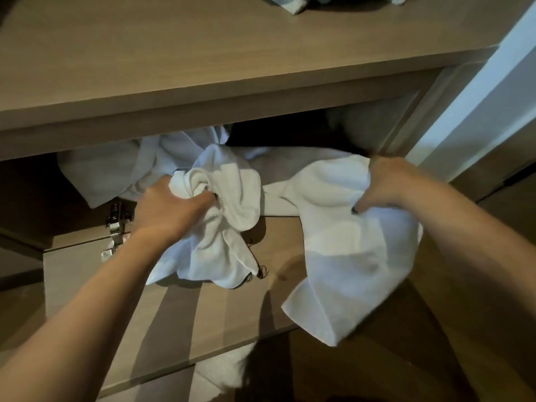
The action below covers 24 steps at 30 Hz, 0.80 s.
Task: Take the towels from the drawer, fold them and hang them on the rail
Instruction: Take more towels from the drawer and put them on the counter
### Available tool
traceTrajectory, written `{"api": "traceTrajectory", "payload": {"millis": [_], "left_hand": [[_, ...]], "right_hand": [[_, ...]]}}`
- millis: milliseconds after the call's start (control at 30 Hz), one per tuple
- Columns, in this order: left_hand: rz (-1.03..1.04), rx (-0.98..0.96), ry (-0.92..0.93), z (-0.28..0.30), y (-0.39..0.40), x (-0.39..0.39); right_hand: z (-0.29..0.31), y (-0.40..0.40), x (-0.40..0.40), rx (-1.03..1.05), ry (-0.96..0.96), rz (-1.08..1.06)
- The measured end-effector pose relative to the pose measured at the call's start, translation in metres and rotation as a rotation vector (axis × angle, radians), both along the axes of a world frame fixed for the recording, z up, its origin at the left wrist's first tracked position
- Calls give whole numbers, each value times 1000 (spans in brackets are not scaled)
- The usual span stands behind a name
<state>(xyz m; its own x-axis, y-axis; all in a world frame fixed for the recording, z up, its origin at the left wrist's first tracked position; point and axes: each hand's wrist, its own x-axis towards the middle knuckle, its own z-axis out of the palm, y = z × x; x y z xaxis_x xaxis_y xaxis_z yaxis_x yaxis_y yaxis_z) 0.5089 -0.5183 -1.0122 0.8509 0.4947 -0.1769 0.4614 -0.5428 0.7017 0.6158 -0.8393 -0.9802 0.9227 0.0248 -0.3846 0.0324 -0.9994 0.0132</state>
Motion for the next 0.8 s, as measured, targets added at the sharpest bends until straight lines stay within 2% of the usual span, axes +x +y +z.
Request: {"api": "traceTrajectory", "payload": {"millis": [33, 100, 233, 300, 467, 667, 800], "left_hand": [[2, -2, 5, 0, -3, 0], [2, -10, 10, -2, -5, 0], [-13, -10, 22, -9, -7, 1], [-42, -3, 28, -14, -9, 3], [-45, -49, 11, -30, -17, 9], [109, -261, -38, -50, -18, 12], [141, -285, -38, -49, -21, 10]], "right_hand": [[-17, -6, -5, -12, 82, -9], [-57, -14, -19, -66, 101, -14], [-104, -27, -28, -226, -138, 42], [-108, -30, -19, -173, -227, 48], [-103, -26, 6, -96, -171, 29], [-88, -15, 9, -36, -199, 96], [-89, -14, -5, 54, -296, 51]]}}
